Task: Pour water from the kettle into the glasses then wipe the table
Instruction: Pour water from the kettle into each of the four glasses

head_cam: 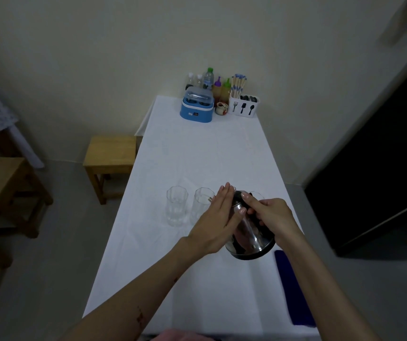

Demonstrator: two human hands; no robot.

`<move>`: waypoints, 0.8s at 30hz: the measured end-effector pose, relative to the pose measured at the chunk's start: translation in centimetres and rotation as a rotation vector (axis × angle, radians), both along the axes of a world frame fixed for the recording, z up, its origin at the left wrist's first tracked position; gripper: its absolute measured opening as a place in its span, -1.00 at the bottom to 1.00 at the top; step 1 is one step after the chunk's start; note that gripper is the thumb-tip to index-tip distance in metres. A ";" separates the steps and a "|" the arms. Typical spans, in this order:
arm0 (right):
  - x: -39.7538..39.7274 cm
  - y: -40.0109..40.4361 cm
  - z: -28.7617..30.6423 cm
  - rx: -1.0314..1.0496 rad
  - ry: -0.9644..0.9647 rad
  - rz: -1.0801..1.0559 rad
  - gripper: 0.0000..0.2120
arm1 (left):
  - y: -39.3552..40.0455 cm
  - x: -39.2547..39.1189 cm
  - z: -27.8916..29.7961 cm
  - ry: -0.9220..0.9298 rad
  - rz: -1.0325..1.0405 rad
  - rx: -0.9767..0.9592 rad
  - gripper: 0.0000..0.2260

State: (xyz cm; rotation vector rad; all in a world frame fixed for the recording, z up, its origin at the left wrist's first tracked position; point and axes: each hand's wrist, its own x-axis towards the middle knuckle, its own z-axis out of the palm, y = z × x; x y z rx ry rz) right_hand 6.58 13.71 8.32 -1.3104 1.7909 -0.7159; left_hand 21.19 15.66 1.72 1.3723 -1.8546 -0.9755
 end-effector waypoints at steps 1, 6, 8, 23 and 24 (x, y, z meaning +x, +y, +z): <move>0.0 -0.1 0.0 -0.001 0.002 0.002 -0.54 | 0.0 0.0 0.1 0.001 0.000 0.004 -0.40; 0.1 -0.3 0.2 0.007 -0.002 -0.002 -0.55 | -0.1 0.1 0.4 -0.015 -0.006 -0.008 -0.42; 0.1 -0.4 0.2 0.007 0.004 0.005 -0.54 | -0.2 0.0 0.4 -0.010 -0.004 -0.004 -0.42; 0.1 -0.7 0.5 0.009 0.025 0.015 -0.54 | -0.5 -0.1 0.3 0.016 0.013 0.012 -0.41; 0.1 -0.7 0.5 0.008 0.026 0.017 -0.54 | -0.5 -0.1 0.3 0.013 0.015 0.012 -0.41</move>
